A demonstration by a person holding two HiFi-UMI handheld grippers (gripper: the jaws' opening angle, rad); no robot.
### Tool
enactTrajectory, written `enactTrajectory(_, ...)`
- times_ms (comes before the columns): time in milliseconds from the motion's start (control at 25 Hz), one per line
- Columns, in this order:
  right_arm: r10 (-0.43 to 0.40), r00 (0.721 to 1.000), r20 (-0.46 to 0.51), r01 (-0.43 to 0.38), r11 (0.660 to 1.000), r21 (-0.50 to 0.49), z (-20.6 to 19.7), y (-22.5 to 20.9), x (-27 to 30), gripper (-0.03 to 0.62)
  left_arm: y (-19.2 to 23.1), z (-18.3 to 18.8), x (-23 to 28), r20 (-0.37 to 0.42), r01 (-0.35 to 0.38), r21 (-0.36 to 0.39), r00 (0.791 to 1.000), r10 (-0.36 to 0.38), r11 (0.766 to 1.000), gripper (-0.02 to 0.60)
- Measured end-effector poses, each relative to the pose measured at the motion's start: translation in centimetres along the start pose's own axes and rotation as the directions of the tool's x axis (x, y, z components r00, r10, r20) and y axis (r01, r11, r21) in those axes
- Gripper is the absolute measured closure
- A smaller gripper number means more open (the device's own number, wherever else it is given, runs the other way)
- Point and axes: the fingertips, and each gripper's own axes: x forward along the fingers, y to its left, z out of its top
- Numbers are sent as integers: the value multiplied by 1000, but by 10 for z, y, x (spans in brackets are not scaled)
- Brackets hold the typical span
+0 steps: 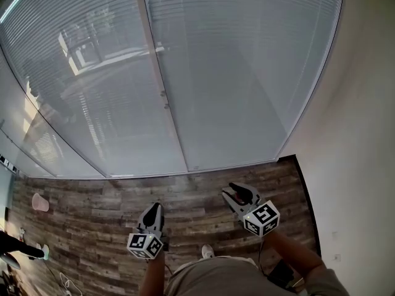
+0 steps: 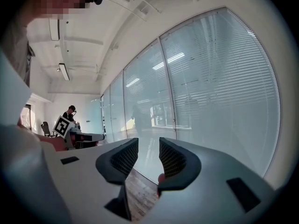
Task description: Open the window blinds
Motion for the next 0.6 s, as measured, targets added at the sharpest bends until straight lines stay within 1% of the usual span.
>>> enactTrajectory(120,-2,1000,-1,2,1000,-1,-2,2,16,457,16,3,2,1,2,5,1000,-3,1000,566)
enactTrajectory(320,8,1000,0,-8,1000,-6,2,9,37,459,39,1,7,-3,3,-7,1000,-3,1000,566)
enactTrajectory(480,9,1000,-16,-9,999,-32,1,11,47,459,48,-1,12,0,7,-19,1000,-7,1000,566)
enactTrajectory(600,5,1000,-15,-5,1000,-27,5,9,51,457,52,1,19,2,13,-26,1000,-13,1000,566)
